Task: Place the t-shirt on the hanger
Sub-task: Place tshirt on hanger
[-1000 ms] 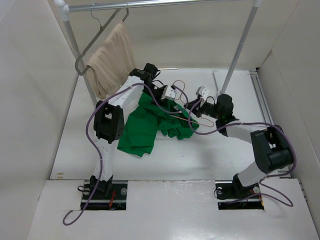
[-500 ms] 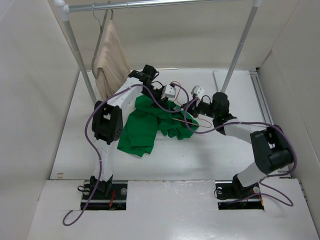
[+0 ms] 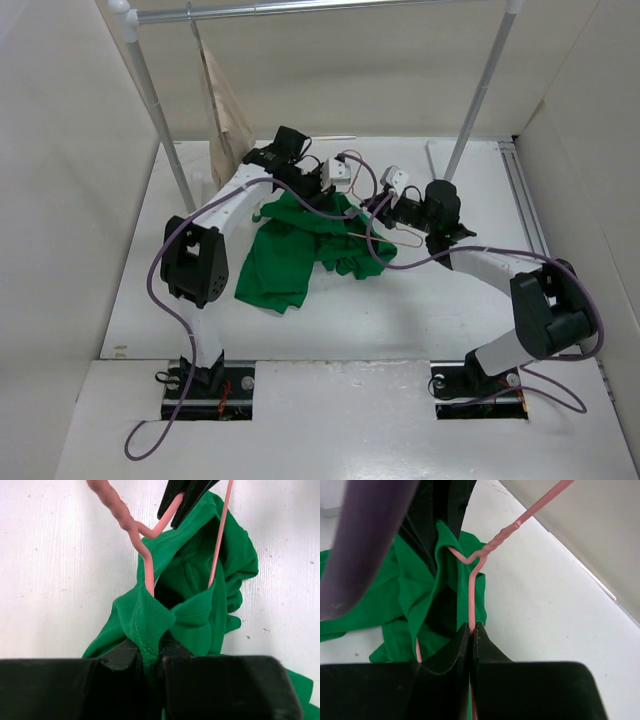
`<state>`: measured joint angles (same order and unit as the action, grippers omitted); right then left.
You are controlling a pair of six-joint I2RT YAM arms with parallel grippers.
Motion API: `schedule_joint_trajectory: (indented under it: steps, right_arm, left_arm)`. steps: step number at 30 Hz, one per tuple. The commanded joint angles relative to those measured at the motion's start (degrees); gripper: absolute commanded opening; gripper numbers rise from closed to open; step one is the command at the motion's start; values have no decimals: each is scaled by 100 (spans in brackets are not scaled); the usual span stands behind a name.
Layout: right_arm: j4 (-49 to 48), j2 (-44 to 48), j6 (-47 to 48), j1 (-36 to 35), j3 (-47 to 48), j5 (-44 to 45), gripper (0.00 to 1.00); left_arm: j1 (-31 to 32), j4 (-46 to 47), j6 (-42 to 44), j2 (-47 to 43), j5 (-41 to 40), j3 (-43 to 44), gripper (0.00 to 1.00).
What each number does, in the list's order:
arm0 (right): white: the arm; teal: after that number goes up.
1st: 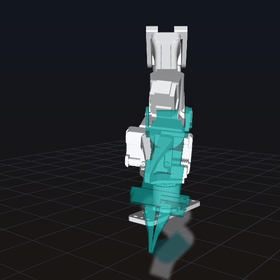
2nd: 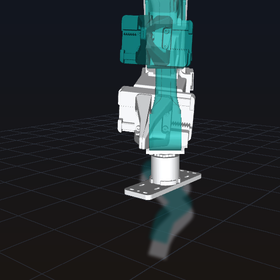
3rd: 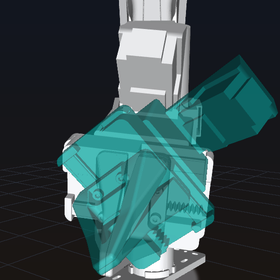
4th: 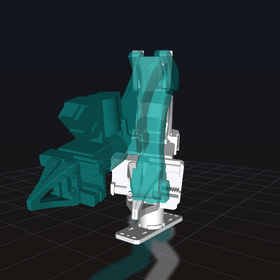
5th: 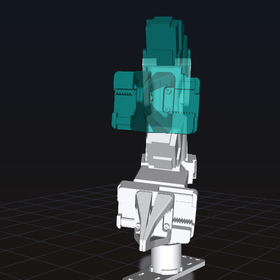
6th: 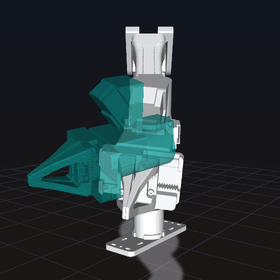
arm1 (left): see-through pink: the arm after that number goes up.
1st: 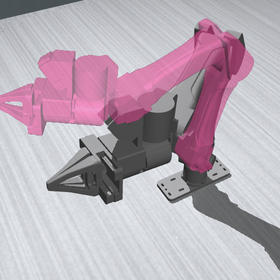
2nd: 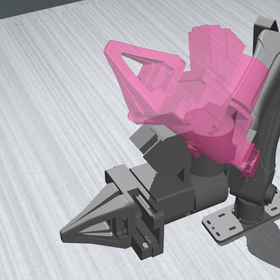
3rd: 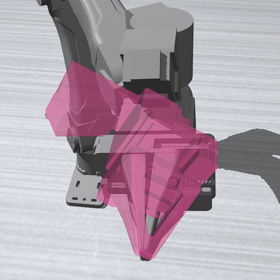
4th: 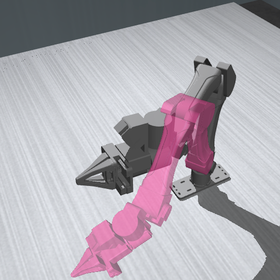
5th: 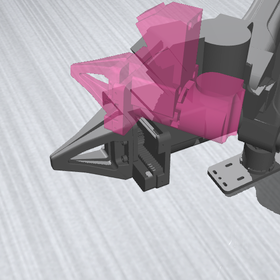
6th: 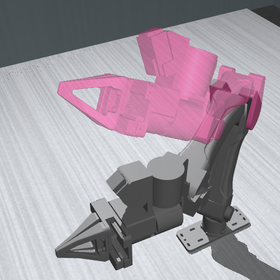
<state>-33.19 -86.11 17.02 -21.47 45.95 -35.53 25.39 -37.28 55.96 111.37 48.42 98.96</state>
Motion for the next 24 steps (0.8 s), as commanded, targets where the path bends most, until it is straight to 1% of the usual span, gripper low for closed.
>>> schedule_joint_trajectory:
  steps: [1,2,3,4,5,6,7,9,10,11,12,13,14,15,17,18,20,21,22,23,24]
  right_arm:
    - [84,85,109,-59,195,231,0]
    - [85,85,109,-59,247,300,11]
    - [311,146,109,-59,247,362,27]
    - [444,216,109,-59,308,458,45]
    - [584,278,39,-59,361,563,60]
    - [829,479,-135,20,362,799,99]
    - [910,620,-137,20,362,958,99]
    - [1024,988,-531,82,55,1380,99]
    - [1121,1199,-628,82,-68,1817,99]
    - [1209,1610,-708,82,-182,1987,99]
    - [1331,1797,-778,82,-349,2154,99]
    - [1672,1947,-779,4,-411,2469,99]
    - [1832,2079,-779,-58,-412,2594,99]
    - [1964,2246,-779,-172,-586,2673,99]
    - [2036,2300,-962,-225,-815,2674,99]
    - [2036,2387,-1207,-226,-1042,2674,99]
    - [1852,2388,-1419,-226,-1211,2543,96]
    - [1773,2266,-1507,-226,-1264,2542,96]
    - [1668,2143,-1578,-226,-1264,2542,93]
    - [1527,1968,-1657,-226,-1264,2472,85]
    - [1213,1757,-1658,-165,-1264,2385,82]
  left_arm:
    - [89,387,-674,-458,80,-175,0]
    - [89,388,-675,-519,-8,-253,0]
    - [89,475,-744,-520,-8,-254,0]
    - [89,641,-910,-520,-122,-315,0]
    - [89,756,-1103,-572,-210,-368,0]
    - [89,975,-1471,-573,-437,-368,0]
    - [89,977,-1474,-573,-561,-368,0]
    - [89,1309,-1930,-573,-920,-368,0]
    - [89,1441,-2097,-625,-1027,-368,0]
    - [89,1625,-2220,-625,-1106,-368,0]
    - [89,1679,-2361,-686,-1159,-368,0]
    - [89,1680,-2362,-687,-1160,-368,0]
    - [141,1680,-2362,-687,-1160,-438,0]
    - [142,1732,-2362,-748,-1160,-439,0]
    - [142,1733,-2362,-749,-1160,-518,0]
    - [203,1733,-2362,-749,-1160,-518,0]
    - [204,1671,-2362,-749,-1160,-518,0]
    - [256,1671,-2362,-749,-1160,-518,0]
    - [256,1671,-2362,-749,-1160,-518,0]
    - [256,1671,-2362,-749,-1212,-518,0]
    - [256,1732,-2362,-749,-1213,-518,0]
